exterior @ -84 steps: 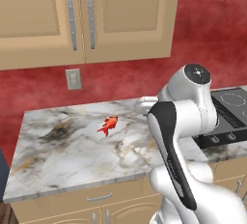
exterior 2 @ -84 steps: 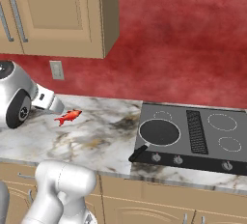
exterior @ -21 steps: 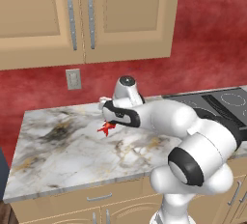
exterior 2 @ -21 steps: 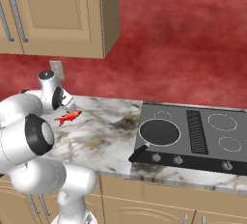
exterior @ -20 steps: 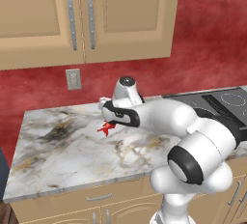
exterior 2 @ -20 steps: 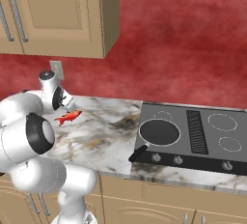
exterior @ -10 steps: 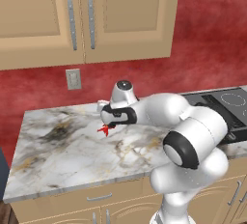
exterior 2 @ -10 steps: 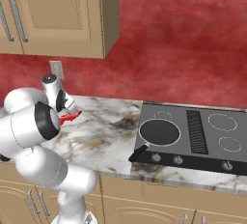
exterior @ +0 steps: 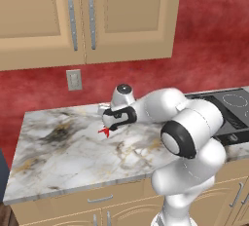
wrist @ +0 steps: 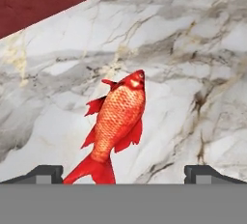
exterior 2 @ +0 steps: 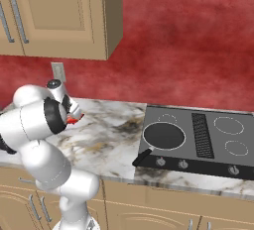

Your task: Place both pans onto different burners. Then place the carrot and the fish on different pans.

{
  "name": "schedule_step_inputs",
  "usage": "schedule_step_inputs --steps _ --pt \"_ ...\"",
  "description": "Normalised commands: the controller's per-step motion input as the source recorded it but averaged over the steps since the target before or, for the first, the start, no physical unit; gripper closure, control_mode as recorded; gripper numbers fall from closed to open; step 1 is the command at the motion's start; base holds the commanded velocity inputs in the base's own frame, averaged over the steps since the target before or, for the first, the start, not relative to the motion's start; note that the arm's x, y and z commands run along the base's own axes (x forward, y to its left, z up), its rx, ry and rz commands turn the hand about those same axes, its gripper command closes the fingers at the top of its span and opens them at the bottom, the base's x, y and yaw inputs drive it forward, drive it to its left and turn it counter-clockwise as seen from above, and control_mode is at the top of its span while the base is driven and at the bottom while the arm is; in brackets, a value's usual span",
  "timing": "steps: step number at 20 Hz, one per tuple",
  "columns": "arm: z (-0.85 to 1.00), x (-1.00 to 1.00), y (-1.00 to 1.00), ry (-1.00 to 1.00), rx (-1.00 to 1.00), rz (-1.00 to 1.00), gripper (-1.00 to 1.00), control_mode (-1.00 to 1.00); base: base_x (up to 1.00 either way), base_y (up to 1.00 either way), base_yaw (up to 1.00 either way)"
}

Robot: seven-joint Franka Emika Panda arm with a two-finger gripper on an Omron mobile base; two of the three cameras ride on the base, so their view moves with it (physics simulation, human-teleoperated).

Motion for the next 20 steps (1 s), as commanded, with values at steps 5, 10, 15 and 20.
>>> schedule_step_inputs --steps 5,10,15,20 --pt "-0.17 0.21 0.01 0.0 0.0 -0.01 -1.0 -1.0 0.0 0.0 0.0" --pt "-0.17 0.26 0.03 0.0 0.0 -0.01 -1.0 -1.0 0.0 0.0 0.0" --pt "-0.2 0.25 0.11 0.0 0.0 -0.01 -1.0 -1.0 0.0 0.0 0.0" --pt "-0.22 0.22 0.11 0.0 0.0 -0.01 -1.0 -1.0 0.0 0.0 0.0"
